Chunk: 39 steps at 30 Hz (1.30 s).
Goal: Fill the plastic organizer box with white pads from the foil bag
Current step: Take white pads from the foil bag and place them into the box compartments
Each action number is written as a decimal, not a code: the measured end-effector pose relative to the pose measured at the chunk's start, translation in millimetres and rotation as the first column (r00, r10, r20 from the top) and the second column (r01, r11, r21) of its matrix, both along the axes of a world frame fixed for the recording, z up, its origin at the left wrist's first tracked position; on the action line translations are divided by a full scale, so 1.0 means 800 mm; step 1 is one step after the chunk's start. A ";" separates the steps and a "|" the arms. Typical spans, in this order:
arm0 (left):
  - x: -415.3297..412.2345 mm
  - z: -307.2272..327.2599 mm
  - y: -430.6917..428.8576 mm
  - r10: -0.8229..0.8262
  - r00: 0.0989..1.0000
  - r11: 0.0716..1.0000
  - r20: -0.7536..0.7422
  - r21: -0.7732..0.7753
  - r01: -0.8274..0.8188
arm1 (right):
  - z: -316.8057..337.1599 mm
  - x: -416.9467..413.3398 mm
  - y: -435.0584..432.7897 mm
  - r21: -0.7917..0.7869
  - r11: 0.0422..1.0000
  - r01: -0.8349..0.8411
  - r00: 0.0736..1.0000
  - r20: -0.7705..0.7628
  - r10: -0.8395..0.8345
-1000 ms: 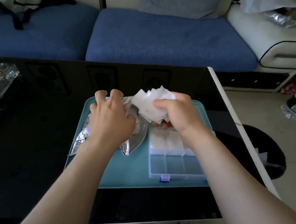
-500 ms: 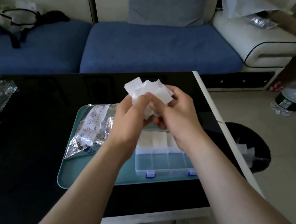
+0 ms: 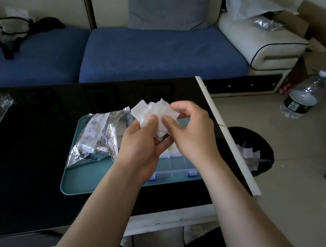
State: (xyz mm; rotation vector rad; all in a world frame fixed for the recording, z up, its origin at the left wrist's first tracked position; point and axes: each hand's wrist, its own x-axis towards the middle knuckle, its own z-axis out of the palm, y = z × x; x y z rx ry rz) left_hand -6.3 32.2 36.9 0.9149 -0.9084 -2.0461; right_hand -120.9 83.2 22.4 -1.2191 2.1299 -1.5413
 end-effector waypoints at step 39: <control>-0.043 -0.021 -0.038 -0.038 0.990 0.970 -0.133 0.233 0.068 | -0.004 -0.037 -0.036 -0.020 1.000 0.015 0.957 -0.289 -0.020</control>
